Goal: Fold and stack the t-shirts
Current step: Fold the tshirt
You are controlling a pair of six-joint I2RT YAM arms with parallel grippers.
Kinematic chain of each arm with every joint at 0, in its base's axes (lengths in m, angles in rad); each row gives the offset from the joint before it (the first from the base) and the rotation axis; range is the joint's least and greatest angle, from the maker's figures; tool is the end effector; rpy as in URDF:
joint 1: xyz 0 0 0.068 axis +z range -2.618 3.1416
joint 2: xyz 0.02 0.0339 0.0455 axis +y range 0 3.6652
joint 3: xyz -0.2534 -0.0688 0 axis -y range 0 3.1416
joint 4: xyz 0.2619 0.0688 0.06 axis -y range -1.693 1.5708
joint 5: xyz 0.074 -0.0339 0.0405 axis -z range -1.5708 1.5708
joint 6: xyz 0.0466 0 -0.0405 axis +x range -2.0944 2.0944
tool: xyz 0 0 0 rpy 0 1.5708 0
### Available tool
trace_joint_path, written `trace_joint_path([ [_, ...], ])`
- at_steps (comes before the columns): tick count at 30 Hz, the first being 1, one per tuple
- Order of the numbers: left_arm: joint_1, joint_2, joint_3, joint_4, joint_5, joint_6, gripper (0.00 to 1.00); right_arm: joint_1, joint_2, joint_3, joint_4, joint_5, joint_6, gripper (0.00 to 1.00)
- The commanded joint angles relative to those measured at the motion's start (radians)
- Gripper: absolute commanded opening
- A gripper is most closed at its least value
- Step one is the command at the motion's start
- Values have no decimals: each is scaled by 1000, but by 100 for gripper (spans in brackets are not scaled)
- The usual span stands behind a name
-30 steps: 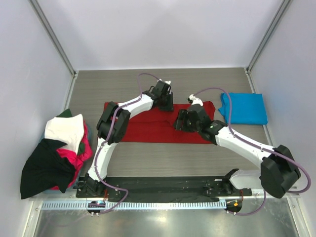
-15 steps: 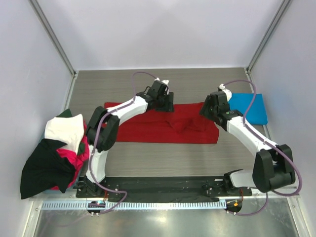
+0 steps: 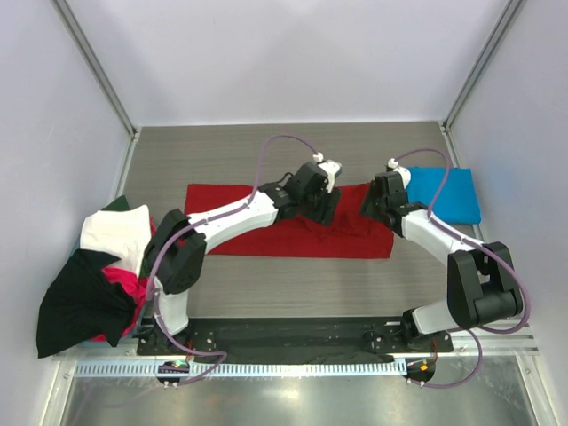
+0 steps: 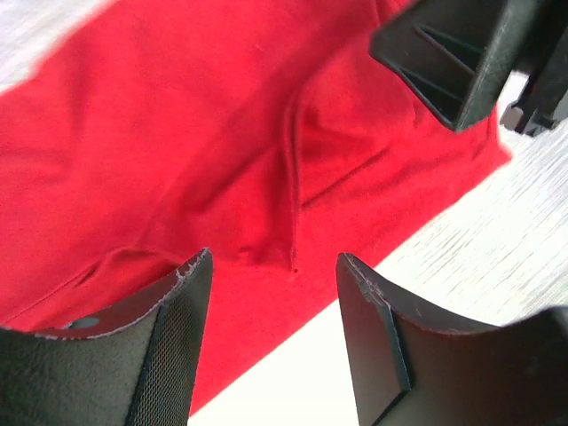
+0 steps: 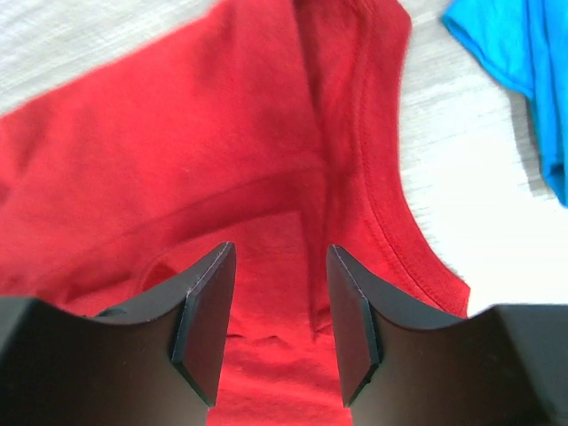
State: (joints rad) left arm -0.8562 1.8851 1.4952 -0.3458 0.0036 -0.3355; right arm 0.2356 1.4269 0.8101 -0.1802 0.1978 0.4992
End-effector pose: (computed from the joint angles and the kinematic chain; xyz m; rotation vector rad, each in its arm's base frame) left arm 0.2966 -0.3421 0.2295 0.6159 2.3044 -0.5974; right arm 0.3091 0.0648 0.1761 0.4030 2.3168 0.1263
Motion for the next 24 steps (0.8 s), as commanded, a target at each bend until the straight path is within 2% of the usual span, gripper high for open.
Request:
trace_joint_path([
  [1,-27,58,63,-41,-27,96,59,-16,-71,-69,132,8,4,51],
  [7,-40,144,149,-74,-34,112,60,-61,-212,-192,214,34,41,52],
  [13,-41,262,279,-130,-31,136,55,-85,-345,-275,258,61,58,53],
  [19,-41,312,336,-133,29,147,55,-130,-266,-233,263,-26,75,52],
  [22,-41,341,378,-131,33,162,54,-147,-172,-157,255,-125,88,45],
  [24,-40,365,416,-134,62,170,49,-154,-128,-105,248,-158,104,34],
])
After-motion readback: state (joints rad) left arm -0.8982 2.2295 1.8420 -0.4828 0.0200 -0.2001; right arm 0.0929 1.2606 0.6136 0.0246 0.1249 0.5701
